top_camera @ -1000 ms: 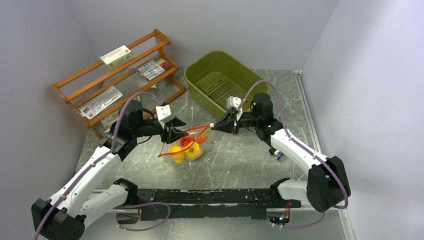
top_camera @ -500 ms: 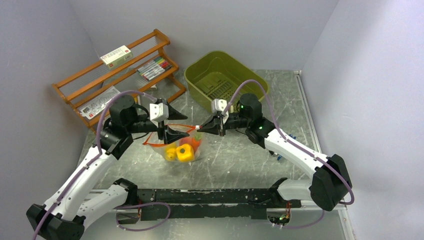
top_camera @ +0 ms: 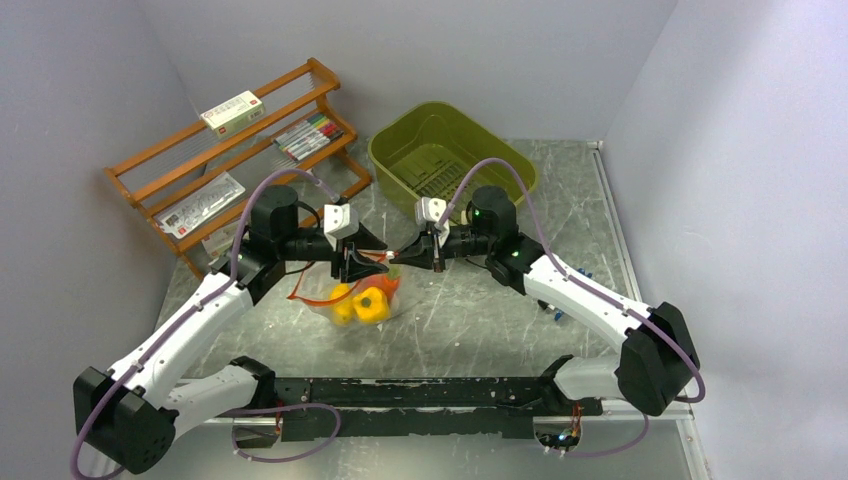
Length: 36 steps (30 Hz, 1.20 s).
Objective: Place the food in the zip-top bag and seal the zipper
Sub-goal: Zip the zipper food storage bag at the center of the board.
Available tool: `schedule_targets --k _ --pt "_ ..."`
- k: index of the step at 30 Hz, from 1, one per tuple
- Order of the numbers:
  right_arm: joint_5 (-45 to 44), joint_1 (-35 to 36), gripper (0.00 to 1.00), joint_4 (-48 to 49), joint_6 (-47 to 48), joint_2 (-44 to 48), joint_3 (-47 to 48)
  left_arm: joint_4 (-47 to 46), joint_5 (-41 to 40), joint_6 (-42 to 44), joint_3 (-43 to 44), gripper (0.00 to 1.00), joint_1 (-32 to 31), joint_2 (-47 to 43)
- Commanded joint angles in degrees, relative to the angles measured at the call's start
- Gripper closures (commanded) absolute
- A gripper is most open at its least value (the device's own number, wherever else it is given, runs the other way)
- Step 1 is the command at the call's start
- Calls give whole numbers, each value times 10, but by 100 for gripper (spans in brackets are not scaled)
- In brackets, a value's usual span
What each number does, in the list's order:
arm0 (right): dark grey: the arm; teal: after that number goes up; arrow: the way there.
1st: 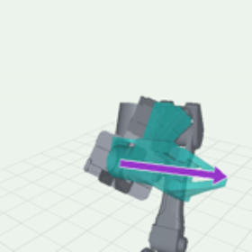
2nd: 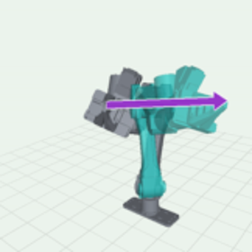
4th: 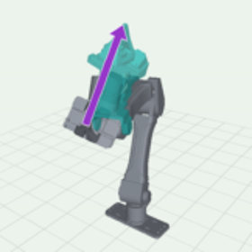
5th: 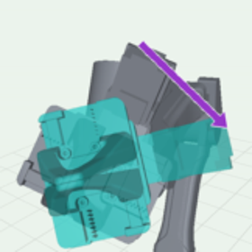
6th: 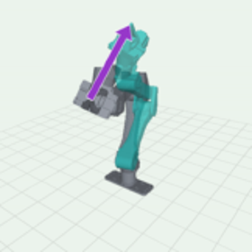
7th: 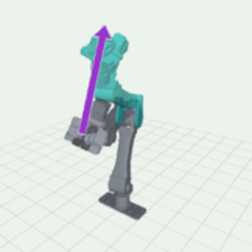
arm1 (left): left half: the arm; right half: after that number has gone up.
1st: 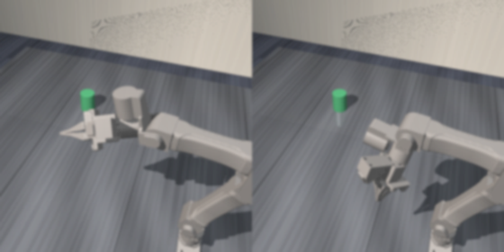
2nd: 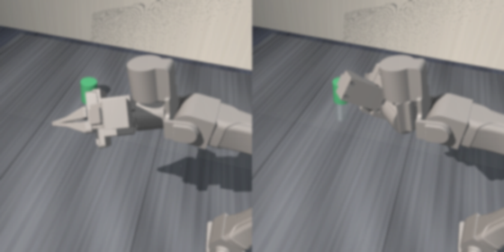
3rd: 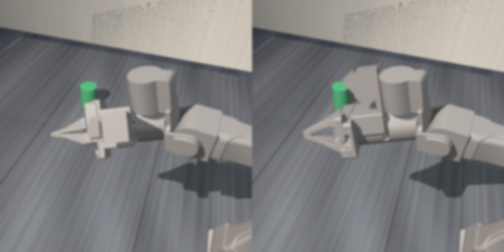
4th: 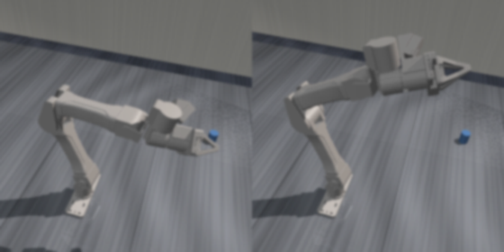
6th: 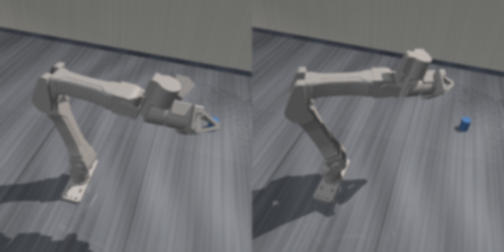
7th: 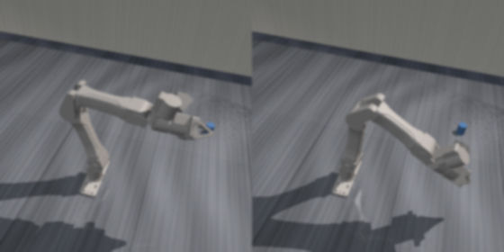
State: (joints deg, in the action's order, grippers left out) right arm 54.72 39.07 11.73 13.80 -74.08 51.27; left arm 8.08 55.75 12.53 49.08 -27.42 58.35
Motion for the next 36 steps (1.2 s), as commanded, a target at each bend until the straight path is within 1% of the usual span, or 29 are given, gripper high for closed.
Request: schedule_targets --k 1,9,13,16,18,23,29,36 --pt "9 7 100 9 0 -3 16 -34 13 19 17 53 -13 11" --pt "14 14 100 3 6 -7 18 -40 12 21 25 65 -22 19" --pt "13 16 100 5 5 -7 17 -46 9 18 26 74 -25 14" --pt "8 16 100 -3 9 -4 19 -39 13 25 29 86 -25 17" --pt "4 17 100 -5 13 1 17 -30 14 31 31 92 -26 16" --pt "-21 16 100 -23 27 18 5 8 10 58 34 93 -25 10" --pt "-37 16 100 6 16 35 -24 67 1 98 40 93 -25 7" --pt "-49 15 100 19 8 39 -33 57 -4 89 25 93 -25 -12"
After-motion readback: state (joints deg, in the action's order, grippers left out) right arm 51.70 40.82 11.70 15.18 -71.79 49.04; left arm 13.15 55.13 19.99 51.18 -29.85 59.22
